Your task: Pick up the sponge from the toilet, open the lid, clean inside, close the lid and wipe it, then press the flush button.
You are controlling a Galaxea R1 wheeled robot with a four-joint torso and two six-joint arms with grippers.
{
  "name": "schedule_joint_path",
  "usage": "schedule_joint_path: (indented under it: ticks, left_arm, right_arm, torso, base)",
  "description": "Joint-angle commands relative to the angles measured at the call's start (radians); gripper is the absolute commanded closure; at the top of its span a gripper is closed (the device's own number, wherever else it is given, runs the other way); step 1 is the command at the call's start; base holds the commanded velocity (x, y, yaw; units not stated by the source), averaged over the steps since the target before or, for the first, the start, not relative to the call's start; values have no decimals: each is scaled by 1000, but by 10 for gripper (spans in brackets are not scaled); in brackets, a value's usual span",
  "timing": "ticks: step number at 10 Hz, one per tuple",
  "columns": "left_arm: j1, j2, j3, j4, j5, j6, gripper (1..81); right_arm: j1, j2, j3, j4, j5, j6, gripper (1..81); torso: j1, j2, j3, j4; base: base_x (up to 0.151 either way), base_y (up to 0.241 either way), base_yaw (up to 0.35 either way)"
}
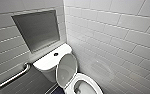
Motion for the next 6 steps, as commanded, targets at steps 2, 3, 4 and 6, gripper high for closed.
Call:
schedule_joint_path:
  ticks: [2,3,4,6]
  left_arm:
    - [-14,44,-92,-205,-44,123,10]
    - [-15,66,-121,-202,-45,124,10]
    - [-21,89,-155,-200,-45,123,10]
    - [-24,109,-187,-205,-45,123,10]
  right_arm:
    - [239,39,-61,-12,-186,69,811]
    - [263,58,-75,-12,-197,69,811]
    - [286,71,-101,-14,-197,69,811]
    - [342,95,-138,-10,-227,83,811]
  torso:
    - [0,0,0,0]
    - [0,0,0,0]
    - [0,0,0,0]
    - [0,0,0,0]
  base:
    - [0,0,0]
    - [0,0,0]
    - [0,0,0]
    - [0,0,0]
